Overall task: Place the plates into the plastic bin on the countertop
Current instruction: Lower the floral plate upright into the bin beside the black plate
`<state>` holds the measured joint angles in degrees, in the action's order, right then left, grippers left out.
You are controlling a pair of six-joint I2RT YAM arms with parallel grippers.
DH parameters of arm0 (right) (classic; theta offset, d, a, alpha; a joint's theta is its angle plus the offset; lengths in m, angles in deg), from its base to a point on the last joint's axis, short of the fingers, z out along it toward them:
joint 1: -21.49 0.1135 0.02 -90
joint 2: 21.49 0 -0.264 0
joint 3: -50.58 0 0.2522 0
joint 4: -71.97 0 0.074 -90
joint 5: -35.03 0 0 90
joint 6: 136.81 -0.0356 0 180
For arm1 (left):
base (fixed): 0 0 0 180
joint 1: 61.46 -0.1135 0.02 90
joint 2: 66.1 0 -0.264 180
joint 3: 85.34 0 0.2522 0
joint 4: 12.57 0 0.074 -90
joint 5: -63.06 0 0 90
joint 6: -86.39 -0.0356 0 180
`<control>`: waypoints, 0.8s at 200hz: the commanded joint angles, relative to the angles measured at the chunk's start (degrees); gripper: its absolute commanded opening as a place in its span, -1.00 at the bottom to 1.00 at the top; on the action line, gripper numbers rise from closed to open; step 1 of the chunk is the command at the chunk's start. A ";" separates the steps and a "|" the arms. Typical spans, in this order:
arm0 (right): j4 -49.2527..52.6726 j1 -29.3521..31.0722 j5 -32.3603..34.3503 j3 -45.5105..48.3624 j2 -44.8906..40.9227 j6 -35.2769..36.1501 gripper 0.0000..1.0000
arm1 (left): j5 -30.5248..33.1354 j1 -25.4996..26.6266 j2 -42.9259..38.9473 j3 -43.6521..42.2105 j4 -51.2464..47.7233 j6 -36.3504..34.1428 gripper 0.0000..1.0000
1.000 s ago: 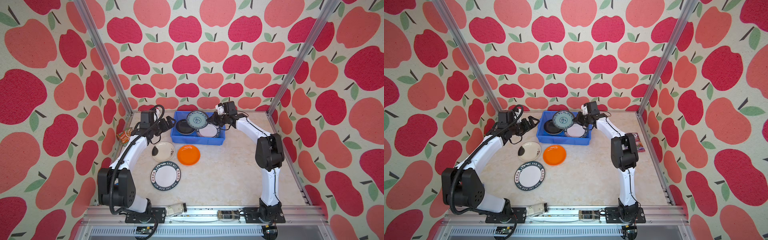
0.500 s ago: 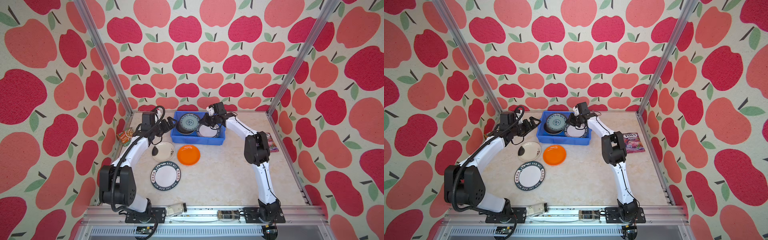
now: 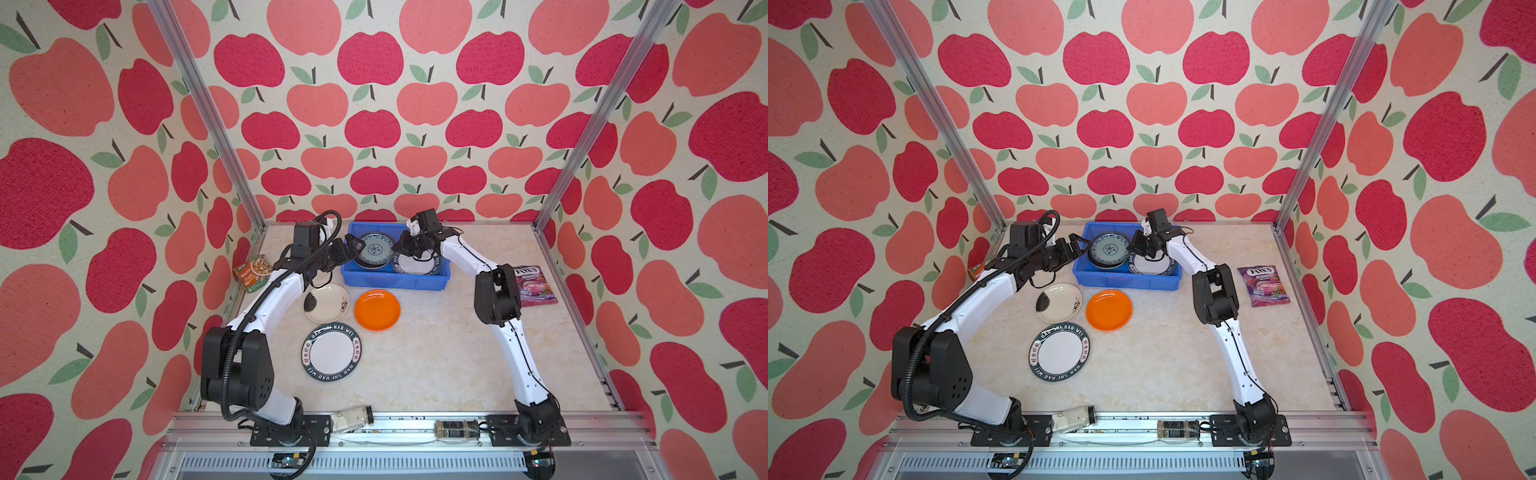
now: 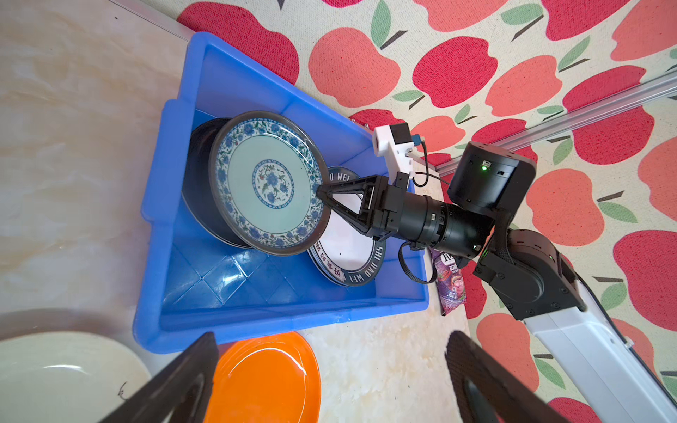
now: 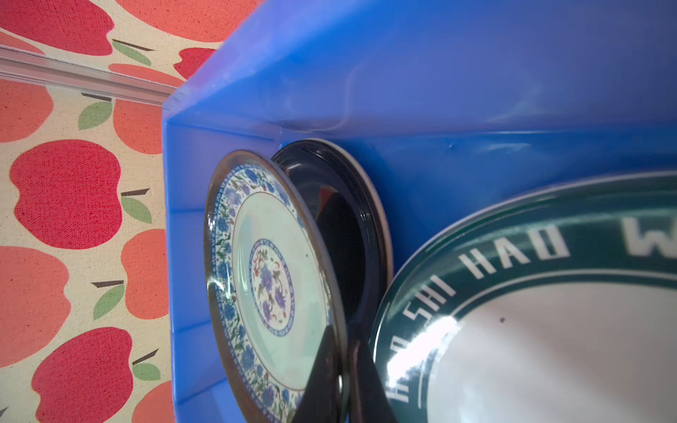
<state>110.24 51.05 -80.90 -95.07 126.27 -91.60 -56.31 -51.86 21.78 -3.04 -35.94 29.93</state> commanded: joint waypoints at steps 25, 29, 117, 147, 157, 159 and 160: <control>2.68 0.89 1.18 -5.98 3.22 -1.00 -1.00 | -0.53 -0.38 1.22 -0.25 0.55 -0.32 0.98; 2.80 1.01 1.41 -6.16 3.36 -0.92 -1.00 | -0.44 -0.44 1.23 -0.40 0.55 -0.33 0.98; 4.05 1.77 2.77 -9.91 6.18 -0.82 -0.90 | -1.35 -1.25 1.50 -1.64 1.26 -0.14 0.98; 4.62 2.02 3.31 -10.31 6.02 -0.41 -0.62 | -1.83 -1.42 1.94 -1.81 1.60 0.05 0.98; 4.99 2.15 3.80 -10.38 5.75 -0.02 -0.48 | -1.92 -1.41 2.11 -1.82 1.70 0.27 0.98; 5.08 2.16 3.90 -10.35 5.71 0.04 -0.46 | -1.92 -1.43 2.19 -1.80 1.70 0.27 0.98; 5.09 2.17 3.93 -10.33 5.70 0.09 -0.46 | -1.97 -1.43 2.16 -1.81 1.74 0.33 0.98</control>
<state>113.98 52.62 -77.99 -103.60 131.45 -92.35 -56.92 -52.99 22.98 -4.07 -35.39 29.93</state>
